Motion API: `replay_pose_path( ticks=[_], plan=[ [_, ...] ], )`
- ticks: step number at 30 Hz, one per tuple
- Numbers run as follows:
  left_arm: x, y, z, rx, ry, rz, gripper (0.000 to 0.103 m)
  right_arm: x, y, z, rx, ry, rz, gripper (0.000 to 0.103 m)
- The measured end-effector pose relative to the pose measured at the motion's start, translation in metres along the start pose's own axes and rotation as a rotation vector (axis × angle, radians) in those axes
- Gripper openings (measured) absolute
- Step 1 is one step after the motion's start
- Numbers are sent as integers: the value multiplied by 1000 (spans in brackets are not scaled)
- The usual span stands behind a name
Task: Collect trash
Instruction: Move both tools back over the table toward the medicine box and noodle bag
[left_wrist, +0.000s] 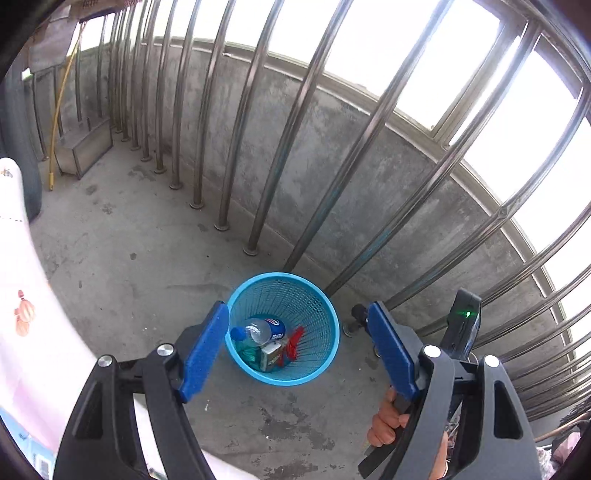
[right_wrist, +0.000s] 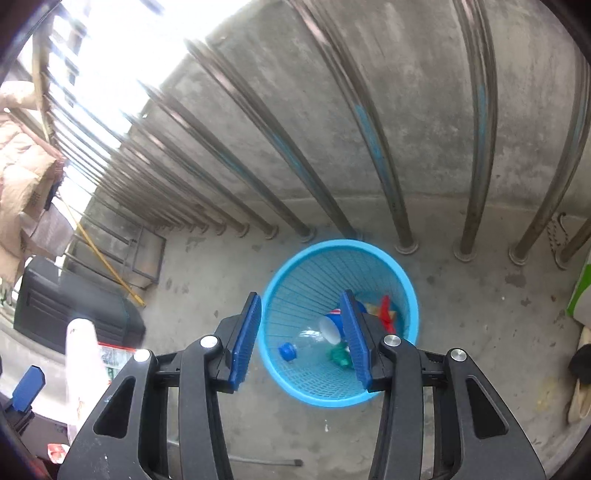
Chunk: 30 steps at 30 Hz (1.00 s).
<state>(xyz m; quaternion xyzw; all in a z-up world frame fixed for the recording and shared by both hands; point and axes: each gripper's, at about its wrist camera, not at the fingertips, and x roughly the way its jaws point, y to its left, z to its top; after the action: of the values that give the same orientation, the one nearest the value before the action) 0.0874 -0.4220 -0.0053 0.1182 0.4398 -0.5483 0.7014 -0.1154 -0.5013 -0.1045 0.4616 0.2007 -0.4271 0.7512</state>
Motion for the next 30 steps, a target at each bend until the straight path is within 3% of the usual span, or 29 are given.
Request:
replay_pose_path(
  ticks=[8, 19, 23, 30],
  plan=[
    [-128, 28, -60, -13, -168, 93, 75, -31, 87, -19, -225, 99, 234, 50],
    [-290, 113, -170, -265, -428, 340, 75, -55, 199, -92, -569, 308, 500, 58],
    [-319, 148, -201, -389, -477, 383, 75, -54, 233, -117, -664, 394, 570, 65],
    [-309, 209, -219, -568, -442, 322, 69, -44, 283, -159, -867, 503, 595, 77]
  ],
)
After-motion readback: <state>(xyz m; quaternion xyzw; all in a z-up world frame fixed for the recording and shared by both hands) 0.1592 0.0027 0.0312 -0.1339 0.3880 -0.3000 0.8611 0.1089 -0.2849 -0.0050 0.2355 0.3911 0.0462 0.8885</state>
